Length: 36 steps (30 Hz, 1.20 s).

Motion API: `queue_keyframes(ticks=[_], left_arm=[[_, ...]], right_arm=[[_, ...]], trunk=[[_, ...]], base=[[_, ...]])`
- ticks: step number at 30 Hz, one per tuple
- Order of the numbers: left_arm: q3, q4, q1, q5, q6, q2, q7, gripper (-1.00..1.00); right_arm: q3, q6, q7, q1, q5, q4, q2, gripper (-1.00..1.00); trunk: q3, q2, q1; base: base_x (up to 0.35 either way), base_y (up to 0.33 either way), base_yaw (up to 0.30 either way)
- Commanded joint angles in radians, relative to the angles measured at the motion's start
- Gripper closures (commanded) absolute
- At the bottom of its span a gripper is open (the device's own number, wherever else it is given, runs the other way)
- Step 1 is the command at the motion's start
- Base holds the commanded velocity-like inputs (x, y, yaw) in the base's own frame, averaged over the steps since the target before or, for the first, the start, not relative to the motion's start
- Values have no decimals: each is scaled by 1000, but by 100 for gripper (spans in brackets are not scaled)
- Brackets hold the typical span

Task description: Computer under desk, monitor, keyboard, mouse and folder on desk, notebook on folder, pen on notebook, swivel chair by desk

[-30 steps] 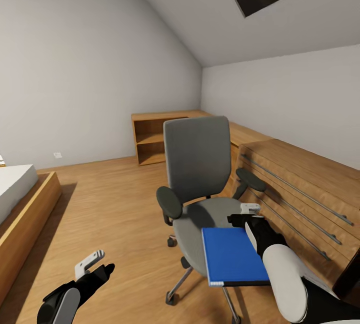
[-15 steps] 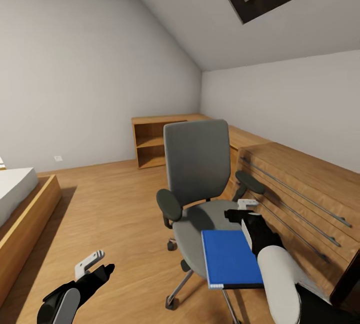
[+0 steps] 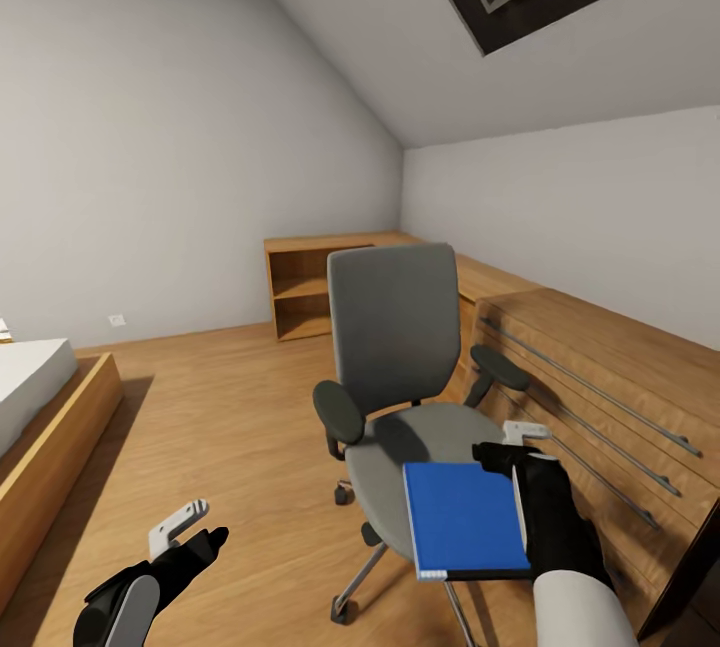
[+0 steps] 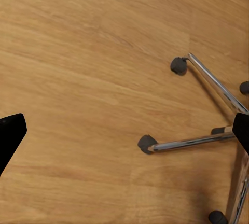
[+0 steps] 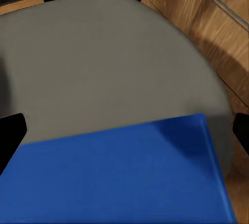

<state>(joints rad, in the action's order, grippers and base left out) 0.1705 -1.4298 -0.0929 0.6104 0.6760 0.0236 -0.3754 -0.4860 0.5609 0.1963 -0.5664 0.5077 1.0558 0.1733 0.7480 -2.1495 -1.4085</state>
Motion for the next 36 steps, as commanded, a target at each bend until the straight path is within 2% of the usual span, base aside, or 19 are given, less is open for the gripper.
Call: queue_keyframes(ticks=[1, 3, 5, 6, 13, 14, 17, 18, 36], left_arm=[[1, -1, -1, 11, 4, 0, -8, -100], [1, -1, -1, 11, 4, 0, -8, -100], [1, -1, -1, 11, 4, 1, -8, -100], [1, -1, -1, 11, 4, 1, -8, -100], [1, -1, -1, 11, 4, 1, -7, -100], [1, -1, -1, 11, 4, 1, -7, -100], [1, -1, -1, 11, 3, 1, -6, -100], [1, -1, -1, 10, 2, 1, -5, -100], [1, -1, -1, 9, 2, 2, -5, -100]], right_arm=[[-3, 6, 16, 0, 10, 4, 1, -100], [-3, 14, 30, 3, -7, 10, 1, -100], [-4, 23, 37, 4, -60, 16, 1, -100], [-4, 26, 37, 4, -70, 19, 1, -100], [-3, 46, 41, 5, -111, 39, 1, -100], [-2, 52, 42, 5, -159, 45, 1, -100], [-2, 52, 42, 5, -185, 46, 1, -100], [-3, 51, 42, 6, -217, 47, 1, -100], [-3, 45, 42, 8, -218, 44, 1, -100]], trunk=[[1, -1, 0], [1, -1, 0], [1, -1, 0], [1, -1, 0], [1, -1, 0], [1, -1, 0], [1, -1, 0], [0, -1, 0], [-10, -1, 0]], base=[[0, 0, 0], [0, 0, 0], [0, 0, 0], [0, 0, 0], [0, 0, 0], [0, 0, 0], [0, 2, 0], [-133, 295, -202], [-140, 305, -256]])
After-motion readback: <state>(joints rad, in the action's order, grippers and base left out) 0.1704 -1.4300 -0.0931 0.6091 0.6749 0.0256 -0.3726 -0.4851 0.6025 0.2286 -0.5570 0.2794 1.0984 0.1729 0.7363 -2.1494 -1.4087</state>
